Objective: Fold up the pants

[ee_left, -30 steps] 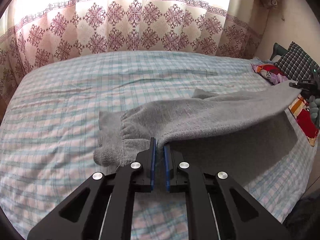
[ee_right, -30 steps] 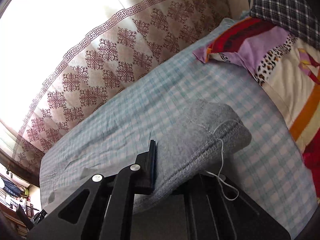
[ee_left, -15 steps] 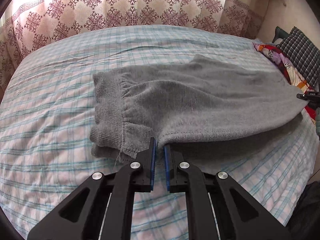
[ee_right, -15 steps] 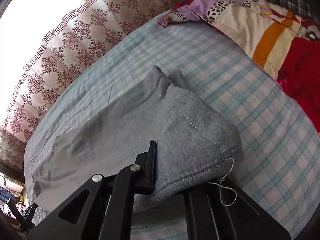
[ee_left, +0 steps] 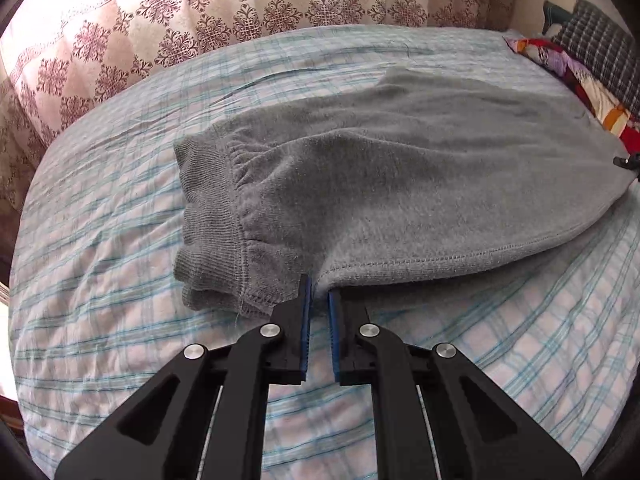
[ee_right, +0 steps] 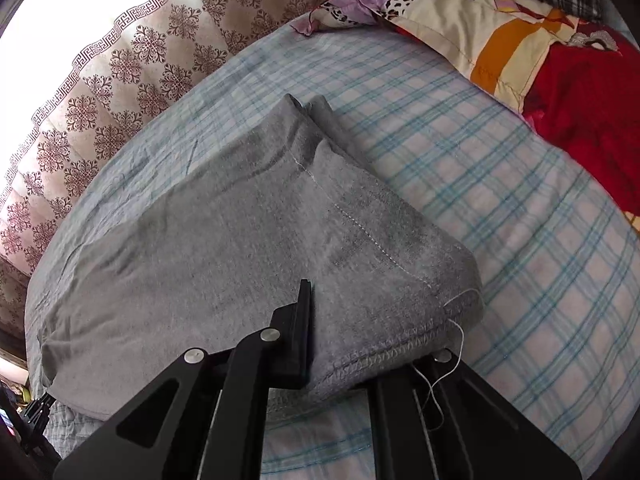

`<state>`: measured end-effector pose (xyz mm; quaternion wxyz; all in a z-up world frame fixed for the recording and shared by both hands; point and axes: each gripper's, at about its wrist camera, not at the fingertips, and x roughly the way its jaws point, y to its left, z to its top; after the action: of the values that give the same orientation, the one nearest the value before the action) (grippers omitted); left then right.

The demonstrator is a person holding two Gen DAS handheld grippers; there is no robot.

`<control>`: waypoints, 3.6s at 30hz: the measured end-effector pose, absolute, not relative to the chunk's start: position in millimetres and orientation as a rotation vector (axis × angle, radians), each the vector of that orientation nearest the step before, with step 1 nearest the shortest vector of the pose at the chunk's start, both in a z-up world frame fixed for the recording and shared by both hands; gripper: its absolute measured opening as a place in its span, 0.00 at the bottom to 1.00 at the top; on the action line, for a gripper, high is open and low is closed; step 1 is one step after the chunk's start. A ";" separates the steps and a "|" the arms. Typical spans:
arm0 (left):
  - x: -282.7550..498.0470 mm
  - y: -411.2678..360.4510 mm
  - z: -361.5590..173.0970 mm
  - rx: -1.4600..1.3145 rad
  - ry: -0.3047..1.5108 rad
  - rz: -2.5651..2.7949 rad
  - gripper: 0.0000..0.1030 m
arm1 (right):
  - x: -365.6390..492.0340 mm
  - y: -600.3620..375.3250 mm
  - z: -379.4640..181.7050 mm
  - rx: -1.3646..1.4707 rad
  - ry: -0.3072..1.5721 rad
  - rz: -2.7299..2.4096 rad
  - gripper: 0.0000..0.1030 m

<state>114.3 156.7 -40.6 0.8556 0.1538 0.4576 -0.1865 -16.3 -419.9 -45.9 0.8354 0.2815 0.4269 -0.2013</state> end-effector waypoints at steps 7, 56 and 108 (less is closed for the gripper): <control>117.2 160.0 -49.5 0.319 1.007 -0.377 0.17 | -21.8 -428.7 -60.6 0.590 0.928 -0.473 0.20; 159.0 108.3 -48.8 0.174 1.048 -0.280 0.51 | 92.4 -469.3 -34.6 0.367 0.904 -0.400 0.40; 161.9 44.2 -63.1 0.251 1.014 -0.197 0.77 | 66.3 -247.8 -70.7 -0.008 1.075 -0.029 0.58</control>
<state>161.9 44.2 -63.1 0.8621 0.1195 0.4834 -0.0937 66.3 -247.8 -70.7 0.8589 -0.0037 0.5119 -0.0136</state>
